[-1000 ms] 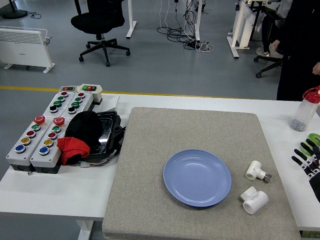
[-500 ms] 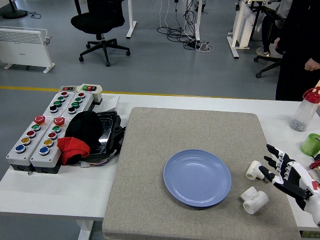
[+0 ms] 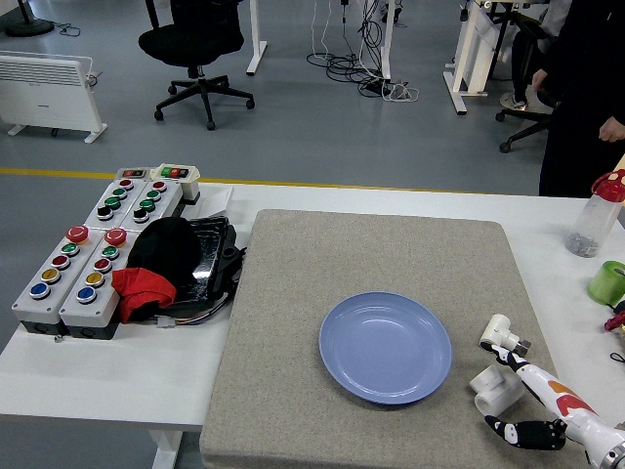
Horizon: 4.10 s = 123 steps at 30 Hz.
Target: Pick pipe place plate twice
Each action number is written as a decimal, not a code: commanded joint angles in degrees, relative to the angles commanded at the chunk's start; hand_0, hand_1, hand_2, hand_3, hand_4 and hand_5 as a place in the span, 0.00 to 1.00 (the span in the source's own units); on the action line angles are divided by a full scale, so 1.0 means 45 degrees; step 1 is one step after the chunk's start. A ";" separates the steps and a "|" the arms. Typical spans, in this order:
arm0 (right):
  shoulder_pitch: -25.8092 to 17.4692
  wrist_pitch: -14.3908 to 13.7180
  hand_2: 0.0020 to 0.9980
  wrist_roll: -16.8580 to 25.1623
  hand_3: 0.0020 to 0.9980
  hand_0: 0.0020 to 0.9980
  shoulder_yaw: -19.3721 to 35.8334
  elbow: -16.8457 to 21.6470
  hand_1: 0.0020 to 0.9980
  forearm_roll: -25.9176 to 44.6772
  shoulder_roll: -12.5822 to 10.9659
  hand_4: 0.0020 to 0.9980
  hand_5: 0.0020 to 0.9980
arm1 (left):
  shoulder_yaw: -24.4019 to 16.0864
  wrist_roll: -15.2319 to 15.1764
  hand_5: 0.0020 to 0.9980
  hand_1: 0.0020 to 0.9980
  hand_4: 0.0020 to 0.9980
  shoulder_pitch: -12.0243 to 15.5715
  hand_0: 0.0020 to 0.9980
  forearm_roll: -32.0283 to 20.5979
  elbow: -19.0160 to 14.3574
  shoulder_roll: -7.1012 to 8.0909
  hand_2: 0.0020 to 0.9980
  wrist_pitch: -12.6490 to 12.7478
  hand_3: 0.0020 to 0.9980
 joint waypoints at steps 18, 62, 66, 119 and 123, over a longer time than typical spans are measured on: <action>0.0296 -0.1081 0.76 -0.0435 0.81 0.68 -0.0359 -0.0578 0.70 0.0268 0.0253 0.72 0.28 | -0.0050 0.0002 1.00 0.74 0.40 0.0001 0.71 0.0063 0.0000 -0.0001 0.72 0.0013 0.66; 0.4096 -0.1618 0.59 0.0092 0.71 0.39 -0.2721 -0.1602 0.50 0.1362 0.1375 0.60 0.24 | -0.0270 0.0142 1.00 0.74 0.40 0.0111 0.71 0.0467 -0.0038 -0.0016 0.72 -0.0003 0.66; 0.4952 -0.1520 0.60 0.0077 0.71 0.46 -0.3567 -0.2100 0.55 0.1412 0.1683 0.58 0.24 | -0.0317 0.0179 1.00 0.74 0.40 0.0102 0.71 0.0598 -0.0050 -0.0032 0.72 -0.0022 0.66; 0.5353 0.0484 0.97 -0.1868 0.92 0.94 -0.0813 -0.4853 0.90 0.0174 0.1369 0.76 0.37 | 0.0368 -0.0085 1.00 0.75 0.40 0.0315 0.71 -0.0991 0.0000 0.0134 0.72 0.0196 0.66; 0.5243 0.0312 0.97 -0.1736 0.92 0.94 -0.0996 -0.5211 0.90 0.0387 0.1232 0.76 0.37 | 0.0380 -0.0082 1.00 0.75 0.40 0.0311 0.71 -0.1039 0.0000 0.0141 0.72 0.0204 0.66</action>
